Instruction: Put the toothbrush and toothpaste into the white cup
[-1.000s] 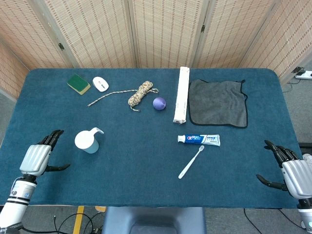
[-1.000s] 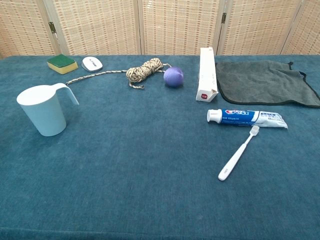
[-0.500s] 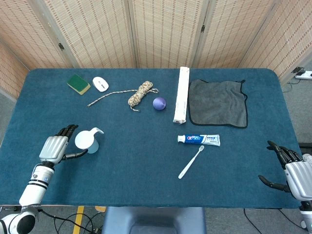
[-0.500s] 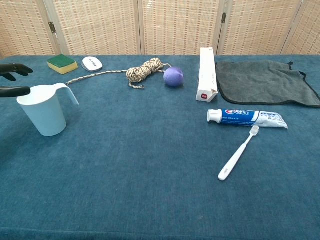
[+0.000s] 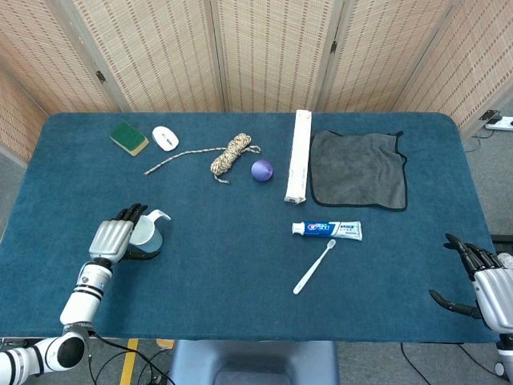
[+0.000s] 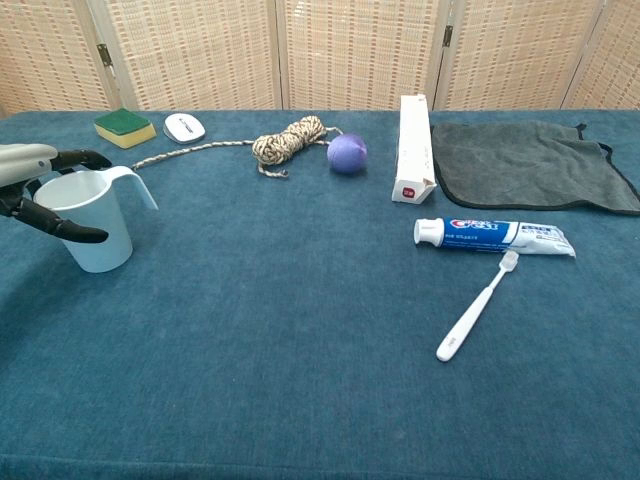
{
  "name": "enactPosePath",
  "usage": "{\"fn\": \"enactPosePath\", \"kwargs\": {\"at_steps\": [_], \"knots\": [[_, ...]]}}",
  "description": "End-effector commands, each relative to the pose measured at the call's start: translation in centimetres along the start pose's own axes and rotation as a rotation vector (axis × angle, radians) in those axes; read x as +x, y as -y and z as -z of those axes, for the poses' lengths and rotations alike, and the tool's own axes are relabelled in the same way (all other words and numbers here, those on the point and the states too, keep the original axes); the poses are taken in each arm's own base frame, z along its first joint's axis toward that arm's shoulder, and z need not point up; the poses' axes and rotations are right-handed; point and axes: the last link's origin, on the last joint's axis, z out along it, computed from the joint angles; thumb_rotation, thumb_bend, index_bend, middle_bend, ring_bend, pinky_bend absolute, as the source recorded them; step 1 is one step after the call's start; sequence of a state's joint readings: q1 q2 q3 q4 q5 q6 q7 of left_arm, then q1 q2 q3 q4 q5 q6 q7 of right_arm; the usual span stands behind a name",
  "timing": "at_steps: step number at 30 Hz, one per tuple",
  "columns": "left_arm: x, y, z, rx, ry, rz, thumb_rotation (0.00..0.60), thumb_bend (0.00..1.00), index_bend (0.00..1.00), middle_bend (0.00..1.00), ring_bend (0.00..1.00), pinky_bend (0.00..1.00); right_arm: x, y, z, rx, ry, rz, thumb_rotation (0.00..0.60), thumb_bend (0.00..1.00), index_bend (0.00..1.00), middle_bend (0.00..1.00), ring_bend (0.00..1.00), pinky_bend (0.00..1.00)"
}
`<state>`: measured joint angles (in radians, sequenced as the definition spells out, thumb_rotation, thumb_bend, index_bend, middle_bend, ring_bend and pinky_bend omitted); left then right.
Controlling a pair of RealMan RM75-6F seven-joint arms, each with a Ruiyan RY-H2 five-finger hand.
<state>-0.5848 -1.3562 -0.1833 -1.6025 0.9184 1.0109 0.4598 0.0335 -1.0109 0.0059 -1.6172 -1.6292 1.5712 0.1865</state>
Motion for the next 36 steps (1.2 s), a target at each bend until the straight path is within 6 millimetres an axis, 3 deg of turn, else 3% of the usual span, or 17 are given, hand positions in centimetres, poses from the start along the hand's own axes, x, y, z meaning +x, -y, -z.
{"fn": "enactPosePath", "kwargs": {"at_steps": [1,8,11,18,23,28,36], "knots": [[-0.1,-0.2,-0.4,0.008,0.0,0.002,0.333,0.12,0.0,0.08,0.14,0.38,0.0,0.0,0.1,-0.002,-0.001,0.0,0.6,0.1,0.09,0.24,0.21,0.26],[-0.2,-0.4,-1.2,0.04,-0.036,0.032,0.362,0.12,0.03,0.08,0.18,0.4,0.0,-0.2,0.1,-0.01,0.001,0.001,0.6,0.1,0.09,0.24,0.21,0.26],[-0.3,-0.4,-1.4,0.024,-0.049,0.036,0.455,0.12,0.12,0.13,0.23,0.46,0.0,-0.2,0.1,-0.01,0.001,0.001,0.6,0.1,0.09,0.24,0.21,0.26],[-0.4,-0.2,-1.8,0.021,-0.085,0.057,0.592,0.12,0.3,0.3,0.37,0.54,-0.2,-0.3,0.1,-0.013,0.011,0.0,0.6,0.1,0.09,0.24,0.21,0.26],[-0.1,-0.7,-1.7,-0.012,-0.109,0.052,0.6,0.12,0.37,0.41,0.45,0.57,-0.3,-0.2,0.0,-0.01,0.014,0.0,0.6,0.1,0.09,0.24,0.21,0.26],[0.7,-1.9,-1.4,-0.078,-0.136,0.064,0.6,0.12,0.4,0.44,0.45,0.57,-0.3,-0.1,-0.1,-0.006,0.018,0.003,0.6,0.1,0.09,0.24,0.21,0.26],[1.9,-6.1,0.0,-0.272,-0.162,0.086,0.6,0.12,0.4,0.44,0.45,0.57,-0.3,0.0,-0.1,-0.005,0.016,0.001,0.6,0.1,0.09,0.24,0.21,0.26]]}}
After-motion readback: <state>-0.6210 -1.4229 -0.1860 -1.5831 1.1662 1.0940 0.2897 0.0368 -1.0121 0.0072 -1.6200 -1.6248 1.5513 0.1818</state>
